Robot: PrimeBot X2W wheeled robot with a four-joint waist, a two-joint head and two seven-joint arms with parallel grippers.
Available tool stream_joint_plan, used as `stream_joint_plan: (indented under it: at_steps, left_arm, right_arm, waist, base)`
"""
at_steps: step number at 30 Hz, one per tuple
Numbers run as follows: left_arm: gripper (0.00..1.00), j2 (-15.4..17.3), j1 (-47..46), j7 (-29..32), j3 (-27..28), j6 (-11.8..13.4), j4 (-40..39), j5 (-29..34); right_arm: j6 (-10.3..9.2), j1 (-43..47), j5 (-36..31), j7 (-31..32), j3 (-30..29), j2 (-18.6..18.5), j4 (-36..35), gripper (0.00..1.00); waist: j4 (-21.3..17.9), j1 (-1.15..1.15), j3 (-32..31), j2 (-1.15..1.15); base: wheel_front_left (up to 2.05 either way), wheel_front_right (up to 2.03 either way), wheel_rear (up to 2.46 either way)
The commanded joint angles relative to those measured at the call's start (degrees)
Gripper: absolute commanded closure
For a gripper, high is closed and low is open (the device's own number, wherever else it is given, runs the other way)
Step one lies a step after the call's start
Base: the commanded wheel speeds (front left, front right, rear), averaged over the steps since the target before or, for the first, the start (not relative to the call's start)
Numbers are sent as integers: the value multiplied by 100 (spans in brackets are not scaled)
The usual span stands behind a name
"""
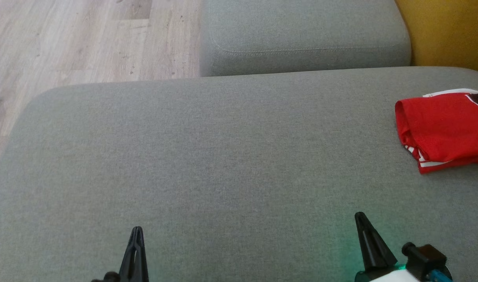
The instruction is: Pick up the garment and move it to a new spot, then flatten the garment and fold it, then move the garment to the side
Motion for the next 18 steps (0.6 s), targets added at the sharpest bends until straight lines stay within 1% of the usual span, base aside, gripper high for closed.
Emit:
stream_joint_plan:
  at_steps: [1,16,18]
  left_arm:
    - [100,19,-148,6,39,-30,-187,-178]
    - [100,82,-390,202,167,-204,-26,-1265]
    - [100,85,-406,215,176,-215,-17,-1337]
  right_arm:
    - [0,-159,190,37,-39,-16,-192,100]
    - [-1,-360,1245,230,-160,-63,-135,100]
    - [-1,-372,1314,243,-169,-65,-133,100]
  waist:
    - [-1,0,2,0]
    - [-21,0,20,0]
    - [-23,0,21,0]
  base:
    - [0,0,0]
    - [0,0,0]
    - [0,0,0]
